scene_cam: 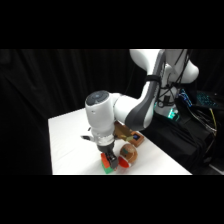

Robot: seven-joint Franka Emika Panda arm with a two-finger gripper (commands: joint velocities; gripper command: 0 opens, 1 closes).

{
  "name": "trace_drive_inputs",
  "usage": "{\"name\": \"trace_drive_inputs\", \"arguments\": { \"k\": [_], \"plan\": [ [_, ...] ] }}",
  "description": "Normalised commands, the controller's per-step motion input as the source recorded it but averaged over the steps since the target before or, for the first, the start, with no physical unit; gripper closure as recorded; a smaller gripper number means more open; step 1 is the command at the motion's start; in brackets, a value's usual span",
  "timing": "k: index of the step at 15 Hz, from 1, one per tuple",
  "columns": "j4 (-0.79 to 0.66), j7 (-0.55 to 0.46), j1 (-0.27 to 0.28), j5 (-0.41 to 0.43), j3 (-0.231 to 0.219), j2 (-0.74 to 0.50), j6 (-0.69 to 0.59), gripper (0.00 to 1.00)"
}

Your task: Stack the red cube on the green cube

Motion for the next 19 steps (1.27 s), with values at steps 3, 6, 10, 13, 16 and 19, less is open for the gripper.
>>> {"name": "trace_drive_inputs", "arguments": {
  "k": [3, 6, 10, 13, 16, 19],
  "plan": [
    [0.05, -0.08, 0.005, 0.103, 0.04, -0.17, -0.29, 0.0],
    [0.01, -0.05, 0.015, 0.083, 0.037, -0.24, -0.29, 0.0],
    [-0.02, -0.03, 0.007, 0.066, 0.036, -0.28, -0.28, 0.0],
    [-0.01, 0.0, 0.001, 0.039, 0.036, -0.33, -0.3, 0.0],
    [0.04, 0.0, -0.009, 0.026, 0.047, -0.32, -0.35, 0.0],
    [0.1, 0.02, -0.014, 0.014, 0.061, -0.24, -0.37, 0.0]
  ]
}}
